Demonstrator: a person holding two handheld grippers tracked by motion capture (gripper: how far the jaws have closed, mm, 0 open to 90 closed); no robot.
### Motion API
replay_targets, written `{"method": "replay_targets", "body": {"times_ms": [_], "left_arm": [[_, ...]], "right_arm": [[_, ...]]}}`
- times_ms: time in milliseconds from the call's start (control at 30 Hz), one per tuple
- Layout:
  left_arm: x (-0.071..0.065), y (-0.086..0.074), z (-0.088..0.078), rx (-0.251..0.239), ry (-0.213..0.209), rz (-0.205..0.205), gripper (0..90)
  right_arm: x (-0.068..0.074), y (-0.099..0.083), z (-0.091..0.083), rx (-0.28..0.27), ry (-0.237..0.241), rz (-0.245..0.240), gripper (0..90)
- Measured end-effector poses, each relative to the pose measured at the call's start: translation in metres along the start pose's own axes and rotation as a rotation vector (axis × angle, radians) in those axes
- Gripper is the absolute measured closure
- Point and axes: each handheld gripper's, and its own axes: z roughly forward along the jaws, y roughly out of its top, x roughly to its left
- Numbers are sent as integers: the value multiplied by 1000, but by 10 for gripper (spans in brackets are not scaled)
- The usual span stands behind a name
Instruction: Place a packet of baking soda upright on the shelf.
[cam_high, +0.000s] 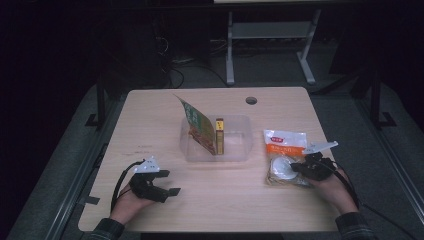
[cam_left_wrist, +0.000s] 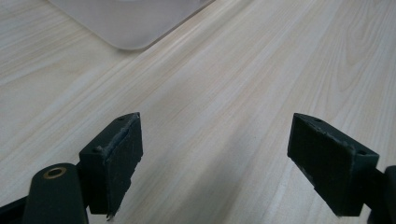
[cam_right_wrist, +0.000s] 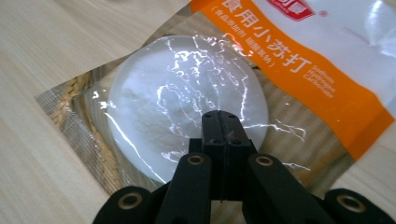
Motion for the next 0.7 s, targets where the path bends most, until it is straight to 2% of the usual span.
{"method": "replay_targets", "body": {"times_ms": [267,700], "left_arm": [[0,0,0,3,2,6,175],[-1,0,1,6,0,0,175]], "right_arm": [[14,4,3,25,73,-37,900],[53,14,14,53,181,-155,900]]}}
